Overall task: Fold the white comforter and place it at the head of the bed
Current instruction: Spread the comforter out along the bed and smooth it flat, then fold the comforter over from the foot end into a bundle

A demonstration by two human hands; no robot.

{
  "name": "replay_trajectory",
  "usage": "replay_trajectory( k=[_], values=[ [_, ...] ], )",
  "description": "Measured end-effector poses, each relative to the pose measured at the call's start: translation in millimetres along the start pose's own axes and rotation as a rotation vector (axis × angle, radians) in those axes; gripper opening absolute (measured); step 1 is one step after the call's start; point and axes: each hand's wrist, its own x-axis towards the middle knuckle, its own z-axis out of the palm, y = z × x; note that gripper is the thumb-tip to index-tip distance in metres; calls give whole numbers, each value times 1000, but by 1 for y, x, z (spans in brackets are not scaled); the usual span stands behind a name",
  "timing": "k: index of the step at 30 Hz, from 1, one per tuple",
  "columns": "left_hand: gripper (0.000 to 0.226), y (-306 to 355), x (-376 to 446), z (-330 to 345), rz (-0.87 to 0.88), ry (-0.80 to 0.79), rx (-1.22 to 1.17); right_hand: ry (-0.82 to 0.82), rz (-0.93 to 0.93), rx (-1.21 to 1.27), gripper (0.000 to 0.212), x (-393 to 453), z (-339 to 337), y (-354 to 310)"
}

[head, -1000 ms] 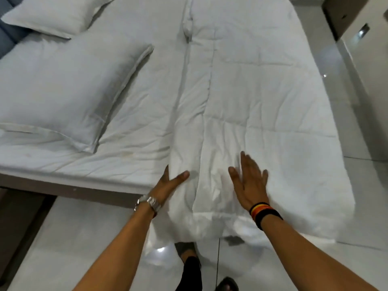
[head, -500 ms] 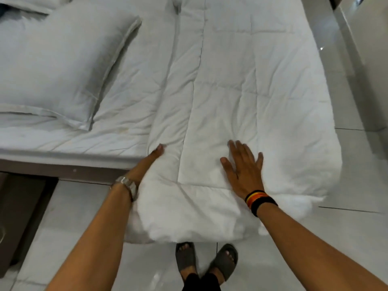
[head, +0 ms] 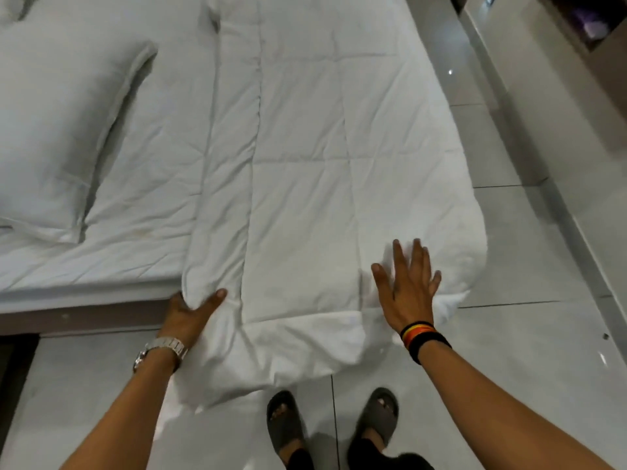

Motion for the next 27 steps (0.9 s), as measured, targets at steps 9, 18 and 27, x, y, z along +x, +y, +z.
replay_trajectory(
  k=[9,18,27],
  values=[
    [96,67,-45,194,635,265,407,30,461,470,136,49,-34,140],
    [85,113,-70,308,689,242,468,-301,392,824,73,73,-68,198],
    [82,72,-107,270,471,378,139,-325,548,928,56,38,-119,243]
  ],
)
